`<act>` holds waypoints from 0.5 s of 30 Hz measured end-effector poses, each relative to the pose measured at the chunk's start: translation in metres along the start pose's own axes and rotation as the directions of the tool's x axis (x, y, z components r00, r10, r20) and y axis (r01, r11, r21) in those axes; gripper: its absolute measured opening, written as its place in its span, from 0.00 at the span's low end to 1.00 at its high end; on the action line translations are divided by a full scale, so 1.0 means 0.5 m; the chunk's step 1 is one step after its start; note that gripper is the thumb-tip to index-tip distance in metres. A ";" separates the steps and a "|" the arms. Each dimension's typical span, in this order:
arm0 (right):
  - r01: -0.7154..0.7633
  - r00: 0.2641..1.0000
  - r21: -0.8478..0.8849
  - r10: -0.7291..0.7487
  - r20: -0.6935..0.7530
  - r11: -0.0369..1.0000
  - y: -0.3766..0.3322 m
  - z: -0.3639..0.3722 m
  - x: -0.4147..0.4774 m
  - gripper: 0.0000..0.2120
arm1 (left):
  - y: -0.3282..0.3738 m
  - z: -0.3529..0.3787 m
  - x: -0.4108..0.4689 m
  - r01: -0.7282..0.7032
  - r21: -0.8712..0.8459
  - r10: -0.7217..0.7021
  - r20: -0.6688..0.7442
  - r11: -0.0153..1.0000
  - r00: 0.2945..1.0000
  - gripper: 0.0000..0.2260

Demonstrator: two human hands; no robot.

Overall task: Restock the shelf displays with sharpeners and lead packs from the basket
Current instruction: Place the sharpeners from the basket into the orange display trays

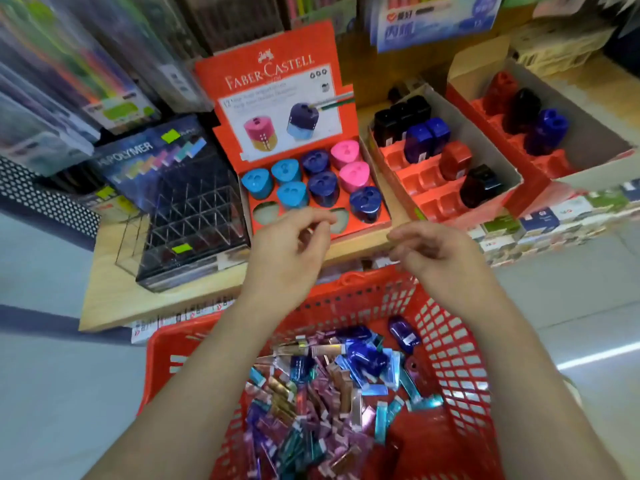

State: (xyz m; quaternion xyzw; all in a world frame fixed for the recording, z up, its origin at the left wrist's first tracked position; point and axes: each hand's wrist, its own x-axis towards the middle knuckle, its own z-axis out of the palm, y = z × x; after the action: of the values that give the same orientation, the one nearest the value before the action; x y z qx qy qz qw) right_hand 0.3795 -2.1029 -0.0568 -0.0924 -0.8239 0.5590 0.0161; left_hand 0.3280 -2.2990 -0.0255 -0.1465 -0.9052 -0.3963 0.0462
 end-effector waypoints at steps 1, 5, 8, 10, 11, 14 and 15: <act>-0.025 0.998 -0.028 0.027 0.056 0.999 0.004 -0.004 -0.005 0.16 | -0.021 -0.002 -0.042 0.065 -0.023 -0.064 0.045 0.998 0.997 0.07; -0.103 0.943 -0.277 0.182 0.278 0.955 0.038 0.010 -0.040 0.08 | -0.127 0.020 -0.191 0.263 0.129 -0.286 0.222 0.956 0.932 0.07; -0.164 0.893 -0.387 0.304 0.333 0.907 0.087 0.054 -0.089 0.08 | -0.192 0.029 -0.278 0.386 0.243 -0.448 0.299 0.890 0.843 0.08; -0.200 0.867 -0.447 0.370 0.333 0.872 0.130 0.089 -0.125 0.12 | -0.227 0.029 -0.325 0.414 0.341 -0.522 0.343 0.844 0.781 0.08; -0.212 0.857 -0.482 0.398 0.326 0.850 0.151 0.106 -0.140 0.15 | -0.240 0.028 -0.345 0.419 0.377 -0.547 0.355 0.826 0.758 0.09; -0.216 0.817 -0.575 0.469 0.336 0.789 0.198 0.145 -0.175 0.26 | -0.271 0.033 -0.379 0.466 0.364 -0.582 0.347 0.807 0.736 0.09; -0.198 0.807 -0.604 0.478 0.346 0.772 0.207 0.158 -0.181 0.29 | -0.282 0.040 -0.383 0.480 0.345 -0.583 0.339 0.807 0.738 0.10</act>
State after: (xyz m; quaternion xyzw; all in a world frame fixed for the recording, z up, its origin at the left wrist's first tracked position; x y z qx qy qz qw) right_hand 0.4721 -2.1538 -0.1753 -0.1029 -0.8922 0.3015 -0.3200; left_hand 0.4684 -2.4187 -0.1769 0.0430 -0.9361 -0.2407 -0.2530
